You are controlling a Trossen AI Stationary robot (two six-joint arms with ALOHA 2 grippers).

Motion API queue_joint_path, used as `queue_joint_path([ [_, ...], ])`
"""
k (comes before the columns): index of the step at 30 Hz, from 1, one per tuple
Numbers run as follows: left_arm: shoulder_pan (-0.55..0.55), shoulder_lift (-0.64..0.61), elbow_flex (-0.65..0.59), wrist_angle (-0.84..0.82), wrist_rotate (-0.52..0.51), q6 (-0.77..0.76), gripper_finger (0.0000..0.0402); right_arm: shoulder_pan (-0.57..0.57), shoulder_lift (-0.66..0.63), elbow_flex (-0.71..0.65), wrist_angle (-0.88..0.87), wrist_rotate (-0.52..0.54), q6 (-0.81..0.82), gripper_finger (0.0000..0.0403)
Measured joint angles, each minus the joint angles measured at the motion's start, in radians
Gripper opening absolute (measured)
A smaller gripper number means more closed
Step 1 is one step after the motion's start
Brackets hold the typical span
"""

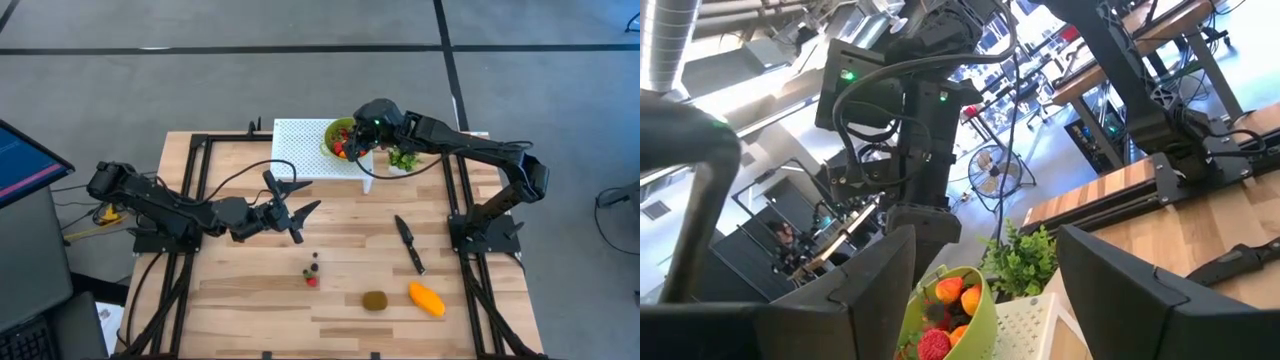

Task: Pick & Place Fruit
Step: Put the red strawberry into the green strainer bowl

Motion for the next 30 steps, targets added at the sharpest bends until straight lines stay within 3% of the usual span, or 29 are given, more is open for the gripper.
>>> queue_joint_path([
  [8,0.0,0.0,0.0,-0.008,-0.011,-0.115,0.0237,0.006,0.0,0.0,-0.002,0.0,0.027,0.0209],
  [16,-0.002,0.0,0.001,-0.174,0.027,-0.163,0.0237,0.107,-0.009,0.001,-0.006,-0.033,0.08,0.0217],
  [24,-0.003,0.0,0.001,-0.372,0.287,-0.381,0.0237,0.308,-0.009,0.001,-0.117,-0.027,0.103,0.0184],
  [30,-0.003,0.0,0.001,-0.541,0.525,-0.457,0.0237,0.481,-0.009,0.001,-0.205,0.074,0.182,0.0155],
])
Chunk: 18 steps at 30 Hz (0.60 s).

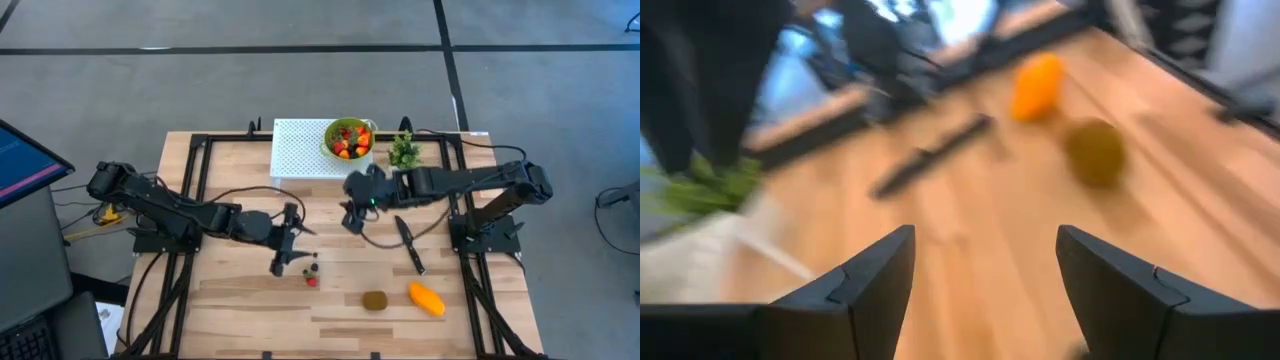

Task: Pick & Place Fruit
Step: Put the red strawberry into the green strainer bowl

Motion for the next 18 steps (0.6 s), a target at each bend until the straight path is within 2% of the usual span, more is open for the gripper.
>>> queue_joint_path([
  [7,-0.016,0.003,0.0,-0.129,0.175,-0.019,0.0237,0.158,0.0,0.0,-0.007,0.13,0.089,0.0129],
  [11,-0.061,0.053,0.0,-0.135,0.199,-0.025,0.0237,0.197,0.0,0.0,-0.006,0.184,0.104,0.0123],
  [18,-0.114,0.243,0.0,-0.136,0.202,-0.03,0.0237,0.192,0.0,0.0,-0.005,0.207,0.107,0.0125],
])
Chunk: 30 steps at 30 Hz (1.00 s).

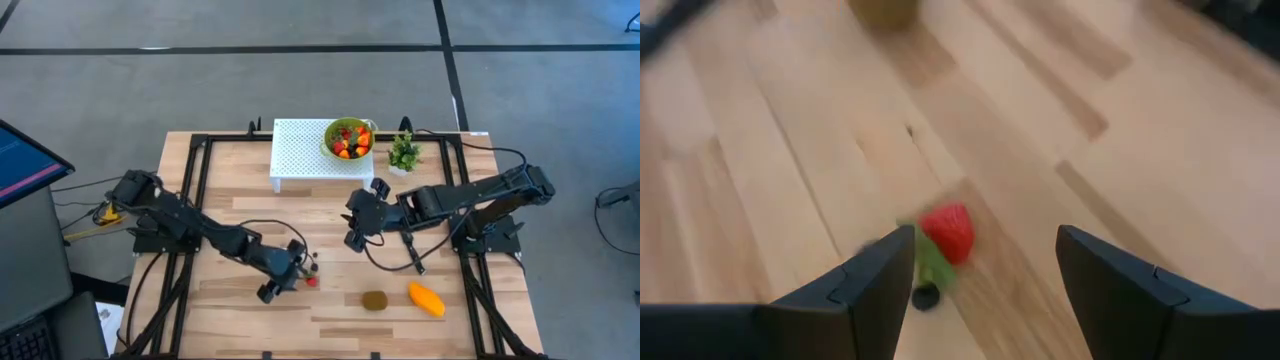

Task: Pick & Place Fruit
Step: Put the red strawberry into the green strainer bowl

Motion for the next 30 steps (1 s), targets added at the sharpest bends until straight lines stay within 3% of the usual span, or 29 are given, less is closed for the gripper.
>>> queue_joint_path([
  [7,0.006,0.074,0.0,0.046,-0.01,0.035,0.0237,0.002,0.0,0.0,0.0,0.0,0.0,0.0123],
  [11,0.022,0.1,0.0,0.066,-0.081,0.037,0.0237,0.002,0.0,0.0,0.0,0.0,0.0,0.0123],
  [21,0.038,0.152,0.0,0.099,-0.044,0.027,0.0236,0.002,0.0,0.0,0.0,0.0,0.0,0.0123],
  [30,0.038,0.152,0.0,0.103,-0.083,0.027,0.0176,0.002,0.001,0.0,0.0,0.0,0.0,0.0123],
])
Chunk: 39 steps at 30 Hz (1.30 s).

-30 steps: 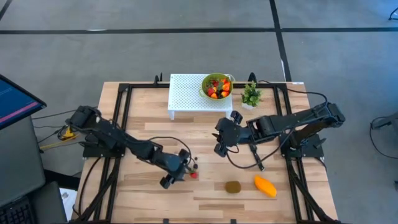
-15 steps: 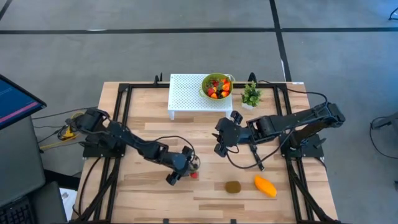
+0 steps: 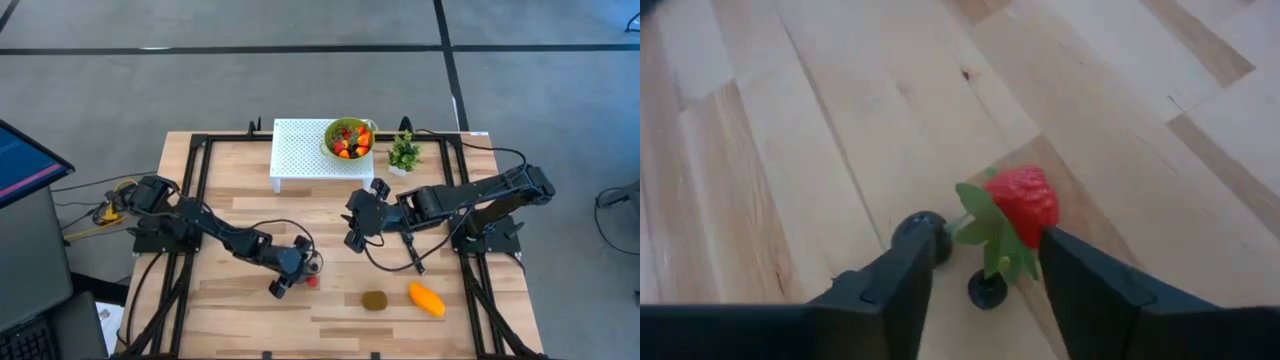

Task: Pick & Place Fruit
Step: Put the red strawberry into the green strainer bowl

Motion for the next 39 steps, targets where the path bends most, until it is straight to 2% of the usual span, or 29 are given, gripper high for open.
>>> queue_joint_path([
  [15,-0.001,0.0,0.0,0.002,0.02,-0.027,0.0008,0.0,0.0,0.0,0.0,0.0,0.0,0.0123],
  [25,-0.001,-0.006,0.0,0.01,0.021,-0.046,0.0003,0.0,0.0,0.0,0.0,0.0,0.0,0.0123],
  [31,-0.003,-0.068,0.0,0.013,0.02,-0.045,0.0003,0.0,0.0,0.0,0.0,0.0,0.0,0.0123],
  [35,-0.002,-0.152,0.0,0.015,-0.045,-0.028,0.0003,0.0,0.0,0.0,0.013,-0.001,0.019,0.0123],
  [39,-0.001,-0.232,0.0,0.041,-0.134,0.145,0.0004,0.0,0.003,0.0,0.073,-0.01,-0.002,0.0123],
])
